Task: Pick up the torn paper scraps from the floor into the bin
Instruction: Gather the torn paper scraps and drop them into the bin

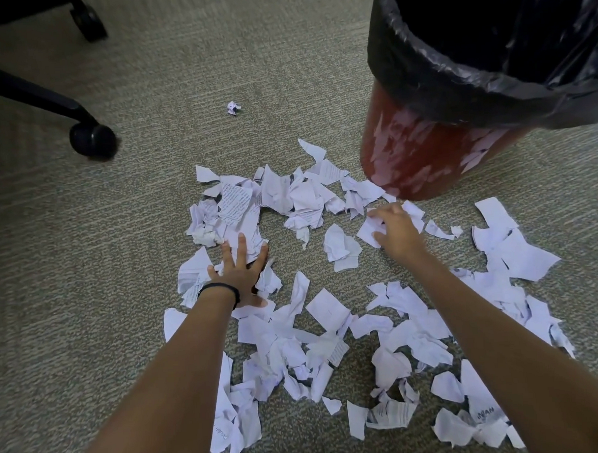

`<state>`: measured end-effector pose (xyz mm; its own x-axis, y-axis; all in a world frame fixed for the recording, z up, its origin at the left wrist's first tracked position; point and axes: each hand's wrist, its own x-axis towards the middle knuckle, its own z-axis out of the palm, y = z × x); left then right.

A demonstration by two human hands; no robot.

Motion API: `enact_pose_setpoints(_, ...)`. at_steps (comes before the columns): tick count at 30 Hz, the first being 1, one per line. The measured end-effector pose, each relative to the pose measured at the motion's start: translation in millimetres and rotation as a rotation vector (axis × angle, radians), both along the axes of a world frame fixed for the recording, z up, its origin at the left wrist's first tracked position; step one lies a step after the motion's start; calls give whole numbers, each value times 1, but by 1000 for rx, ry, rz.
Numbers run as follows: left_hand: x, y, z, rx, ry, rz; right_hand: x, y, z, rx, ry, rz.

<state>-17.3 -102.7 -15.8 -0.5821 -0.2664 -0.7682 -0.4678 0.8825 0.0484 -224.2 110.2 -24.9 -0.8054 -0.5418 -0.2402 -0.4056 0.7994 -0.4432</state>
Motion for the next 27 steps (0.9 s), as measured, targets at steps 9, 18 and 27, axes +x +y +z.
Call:
enact_pose_setpoints(9, 5, -1, 1, 28, 62, 35, 17, -1, 22, 30, -128, 15)
enact_pose_setpoints(18, 26, 1, -1, -33, 538, 142, 16, -6, 146, -374, -126, 21)
enact_pose_setpoints(27, -24, 29, 73, 196, 925, 681, -10, 34, 259, -1077, 335, -181)
